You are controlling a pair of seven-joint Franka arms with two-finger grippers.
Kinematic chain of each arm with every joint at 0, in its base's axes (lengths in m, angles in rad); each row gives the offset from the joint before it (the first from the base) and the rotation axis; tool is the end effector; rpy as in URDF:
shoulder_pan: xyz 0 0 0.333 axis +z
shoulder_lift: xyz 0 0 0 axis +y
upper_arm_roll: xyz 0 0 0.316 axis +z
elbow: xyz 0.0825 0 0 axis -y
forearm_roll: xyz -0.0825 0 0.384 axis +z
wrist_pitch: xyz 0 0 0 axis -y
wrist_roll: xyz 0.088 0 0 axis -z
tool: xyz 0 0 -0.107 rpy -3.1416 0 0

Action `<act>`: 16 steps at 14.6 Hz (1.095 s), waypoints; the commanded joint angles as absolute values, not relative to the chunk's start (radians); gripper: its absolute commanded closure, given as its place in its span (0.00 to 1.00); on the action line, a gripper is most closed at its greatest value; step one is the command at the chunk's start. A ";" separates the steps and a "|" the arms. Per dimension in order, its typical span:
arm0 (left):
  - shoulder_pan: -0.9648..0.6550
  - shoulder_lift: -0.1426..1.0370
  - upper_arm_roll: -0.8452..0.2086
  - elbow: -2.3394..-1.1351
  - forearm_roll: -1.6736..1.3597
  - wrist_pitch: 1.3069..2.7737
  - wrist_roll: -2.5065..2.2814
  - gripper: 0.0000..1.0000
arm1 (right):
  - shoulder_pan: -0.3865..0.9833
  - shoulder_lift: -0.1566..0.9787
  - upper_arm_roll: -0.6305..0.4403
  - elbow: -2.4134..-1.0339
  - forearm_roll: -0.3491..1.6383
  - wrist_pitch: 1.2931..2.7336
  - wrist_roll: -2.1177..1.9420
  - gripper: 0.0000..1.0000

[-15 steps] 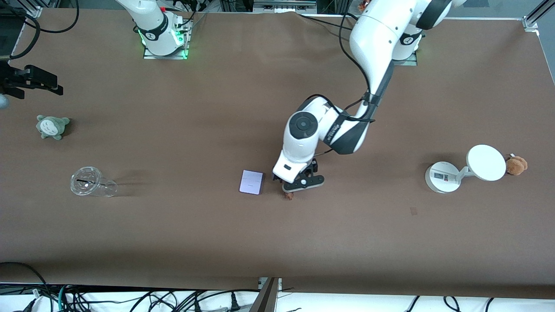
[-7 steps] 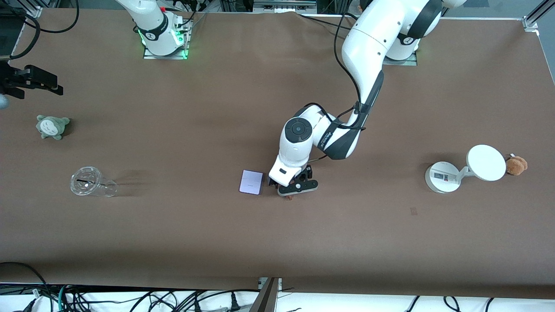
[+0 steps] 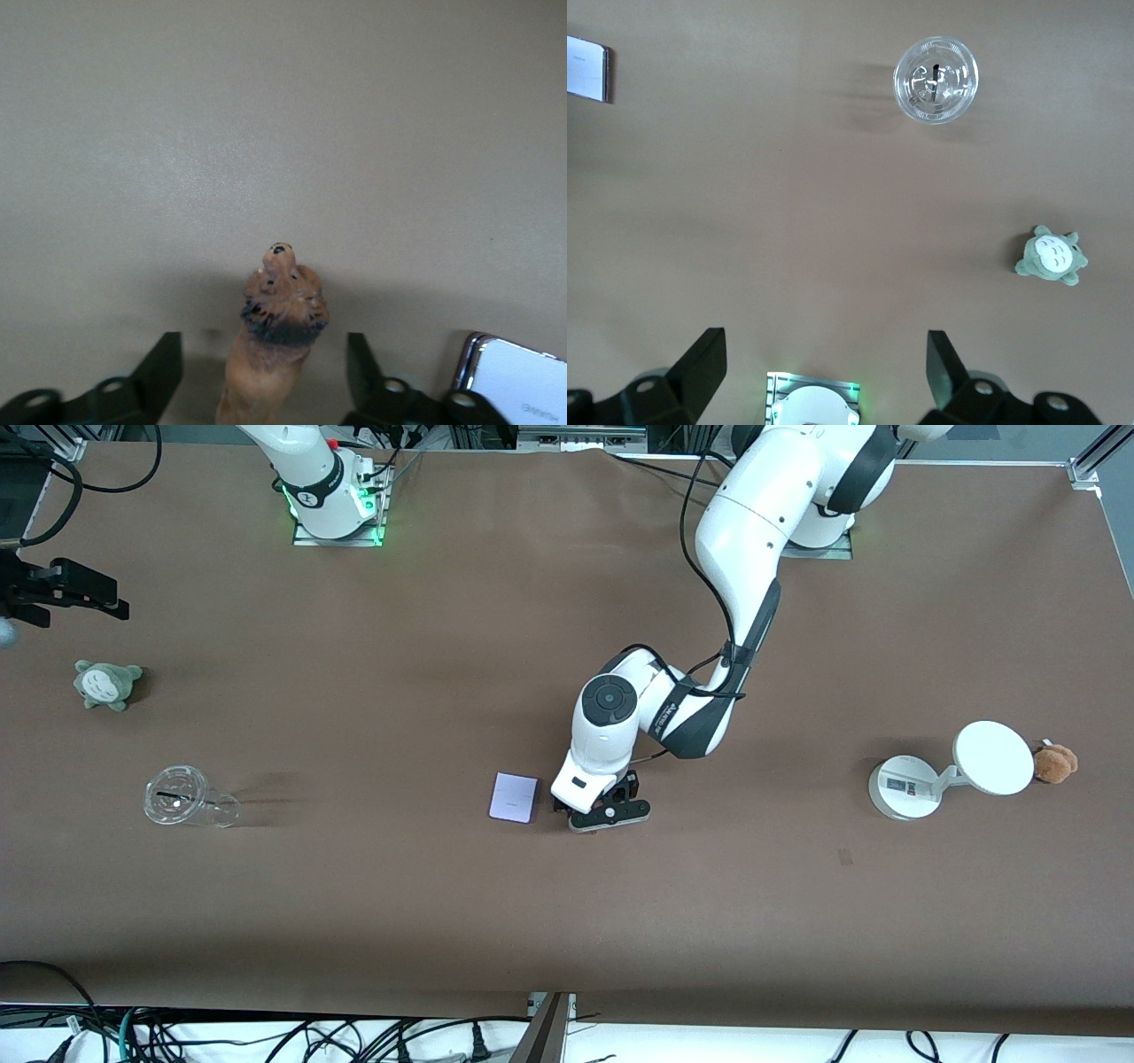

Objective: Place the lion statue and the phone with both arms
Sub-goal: 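Carry the lion toward the white lamp while the right gripper reaches out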

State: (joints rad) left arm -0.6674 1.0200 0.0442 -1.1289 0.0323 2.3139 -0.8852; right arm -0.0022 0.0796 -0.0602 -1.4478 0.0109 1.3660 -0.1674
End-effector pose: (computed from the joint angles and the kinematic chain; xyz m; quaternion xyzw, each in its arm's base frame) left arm 0.6300 -0.4660 0.1967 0.9902 0.1083 0.0813 0.0343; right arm 0.5561 -0.0319 0.6208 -0.9953 -0.0529 0.0797 0.0122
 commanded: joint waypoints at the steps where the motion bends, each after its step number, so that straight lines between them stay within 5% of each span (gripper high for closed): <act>1: -0.672 1.042 0.054 -1.088 0.055 2.309 -0.856 0.83 | 0.006 0.086 -0.071 -1.427 0.026 1.350 -0.160 0.00; 3: -0.664 1.037 0.054 -1.088 0.049 2.309 -0.857 1.00 | 0.006 0.086 -0.071 -1.427 0.026 1.351 -0.160 0.00; 10: -0.589 0.964 0.054 -1.141 0.060 2.295 -0.739 1.00 | 0.008 0.086 -0.071 -1.427 0.026 1.351 -0.158 0.00; 16: -0.477 0.712 0.046 -1.454 0.058 2.306 -0.608 1.00 | 0.009 0.087 -0.066 -1.427 0.028 1.355 -0.146 0.00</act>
State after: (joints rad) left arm -0.5038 0.8668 0.0632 -1.2598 0.0338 2.3017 -0.6729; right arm 0.0017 0.0799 -0.0603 -1.4476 0.0118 1.3661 -0.1606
